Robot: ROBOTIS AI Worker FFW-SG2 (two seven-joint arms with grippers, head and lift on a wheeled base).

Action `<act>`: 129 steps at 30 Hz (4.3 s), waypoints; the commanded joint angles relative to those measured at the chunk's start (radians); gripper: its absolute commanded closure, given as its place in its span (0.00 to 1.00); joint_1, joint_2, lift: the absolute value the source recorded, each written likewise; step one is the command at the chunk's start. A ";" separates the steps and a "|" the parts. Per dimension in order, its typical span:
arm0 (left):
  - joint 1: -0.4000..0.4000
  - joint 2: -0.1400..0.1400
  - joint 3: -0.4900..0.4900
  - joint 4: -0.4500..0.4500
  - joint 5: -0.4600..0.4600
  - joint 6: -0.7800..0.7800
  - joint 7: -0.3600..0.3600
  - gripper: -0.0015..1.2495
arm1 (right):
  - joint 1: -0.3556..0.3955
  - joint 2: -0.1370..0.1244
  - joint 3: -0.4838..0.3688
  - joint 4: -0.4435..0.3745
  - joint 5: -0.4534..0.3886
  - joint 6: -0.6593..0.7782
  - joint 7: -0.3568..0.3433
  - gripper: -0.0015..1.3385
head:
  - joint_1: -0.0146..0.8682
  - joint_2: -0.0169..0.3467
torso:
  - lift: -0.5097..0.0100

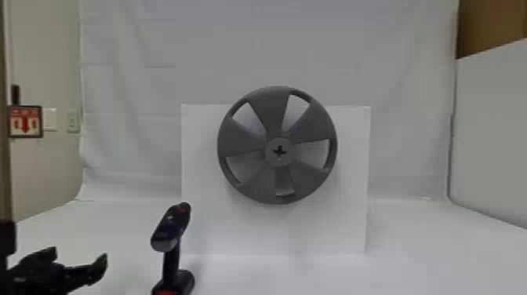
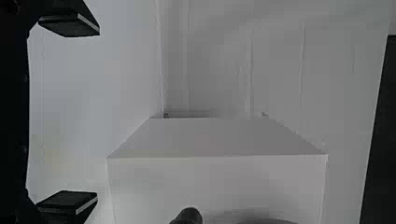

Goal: Grasp the drill and bring into the middle of wheel

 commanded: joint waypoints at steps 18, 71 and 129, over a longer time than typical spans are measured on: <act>0.059 -0.033 0.032 -0.126 0.058 0.000 0.231 0.05 | -0.004 -0.001 -0.016 -0.009 -0.033 -0.013 0.000 0.20 | 0.08 0.13 | 0.21; 0.073 -0.041 0.031 -0.141 0.049 -0.006 0.265 0.05 | -0.015 -0.015 -0.002 -0.014 -0.038 -0.011 0.000 0.20 | 0.08 0.13 | 0.21; 0.071 -0.042 0.025 -0.158 0.060 -0.005 0.265 0.05 | -0.014 -0.018 -0.005 -0.017 -0.041 -0.011 0.000 0.20 | 0.08 0.13 | 0.21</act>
